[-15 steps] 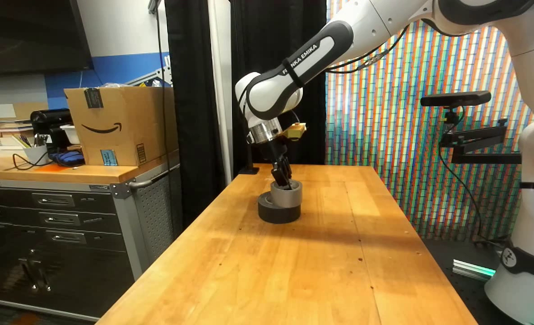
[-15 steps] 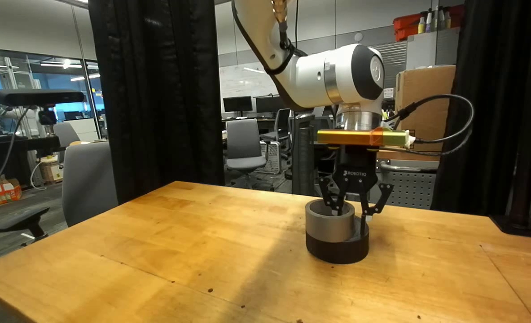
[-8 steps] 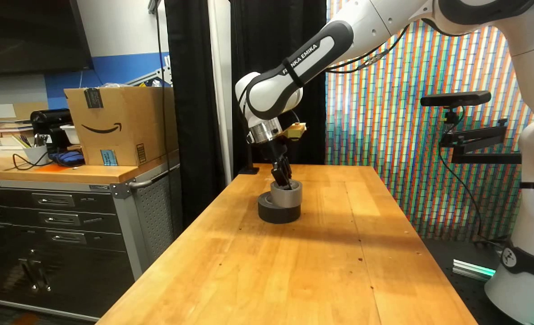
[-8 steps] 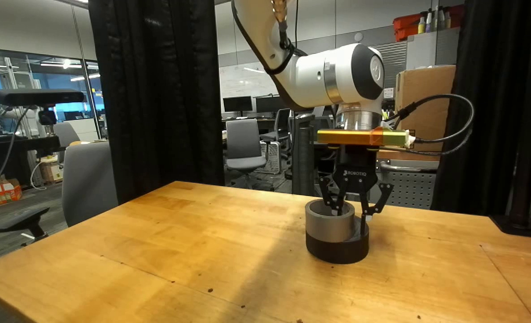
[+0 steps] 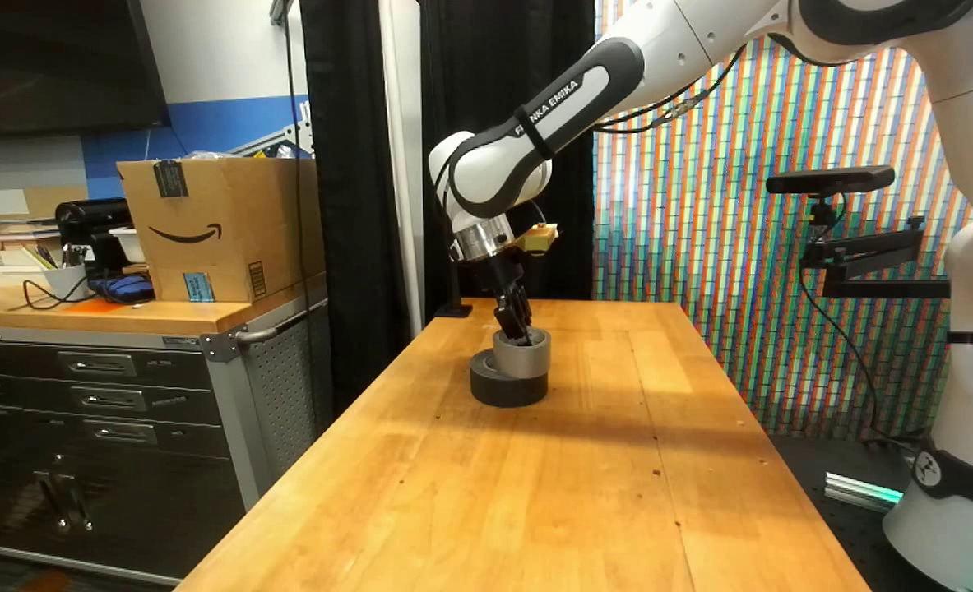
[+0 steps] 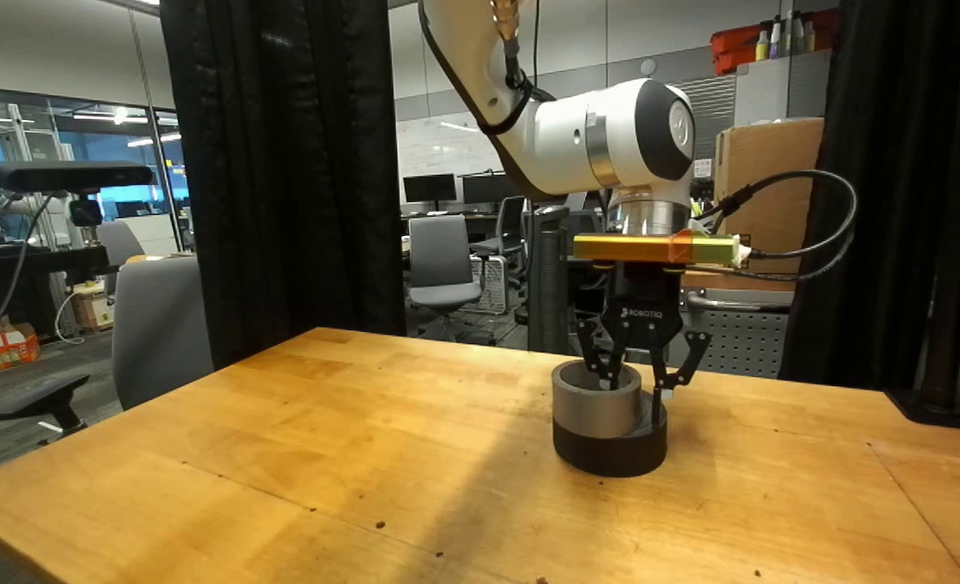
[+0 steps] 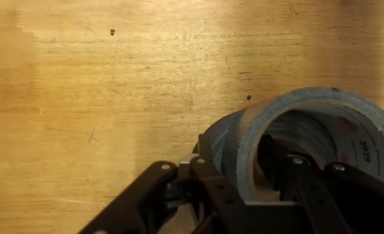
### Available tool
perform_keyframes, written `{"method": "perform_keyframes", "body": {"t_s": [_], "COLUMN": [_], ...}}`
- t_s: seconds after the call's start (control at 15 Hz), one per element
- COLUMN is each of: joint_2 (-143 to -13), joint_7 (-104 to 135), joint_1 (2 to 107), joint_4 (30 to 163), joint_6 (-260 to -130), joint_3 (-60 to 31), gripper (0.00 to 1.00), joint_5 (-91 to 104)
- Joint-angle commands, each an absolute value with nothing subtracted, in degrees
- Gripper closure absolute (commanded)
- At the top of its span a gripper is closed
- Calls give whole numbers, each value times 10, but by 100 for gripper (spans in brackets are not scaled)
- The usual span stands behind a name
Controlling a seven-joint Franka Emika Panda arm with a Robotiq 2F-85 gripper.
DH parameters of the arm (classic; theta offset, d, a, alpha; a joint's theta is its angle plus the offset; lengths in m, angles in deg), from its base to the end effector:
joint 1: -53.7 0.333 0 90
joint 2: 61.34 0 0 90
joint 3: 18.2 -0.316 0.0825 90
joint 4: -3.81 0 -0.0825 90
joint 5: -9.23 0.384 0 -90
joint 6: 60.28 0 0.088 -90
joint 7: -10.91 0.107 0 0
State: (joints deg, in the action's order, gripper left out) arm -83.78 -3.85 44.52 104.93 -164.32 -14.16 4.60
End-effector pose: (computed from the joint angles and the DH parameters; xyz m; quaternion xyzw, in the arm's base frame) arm 0.5928 -0.1431 0.3207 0.9839 0.0299 -0.1763 0.0083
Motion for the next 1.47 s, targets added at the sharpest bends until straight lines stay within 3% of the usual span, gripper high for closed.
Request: {"method": "perform_keyframes", "body": {"t_s": [0.0, 0.07, 0.13, 0.2, 0.27, 0.4, 0.67, 0.73, 0.87, 1.4], "joint_2": [-838, -838, -838, -840, -841, -843, -844, -844, -845, -844], "joint_7": [-39, -39, -39, -38, -39, -39, -39, -38, -37, -46], "joint_1": [446, 446, 446, 446, 446, 446, 446, 446, 446, 438], "joint_4": [1048, 1048, 1048, 1047, 1048, 1048, 1048, 1047, 1043, 1040], "joint_6": [-1642, -1642, -1642, -1641, -1642, -1642, -1642, -1641, -1637, -1640], "joint_3": [-140, -140, -140, -140, -141, -141, -141, -140, -140, -127], "gripper": [56, 31, 30, 23, 41, 26, 23, 6, 0, 0], "joint_5": [46, 46, 46, 46, 46, 46, 46, 46, 45, 32]}}
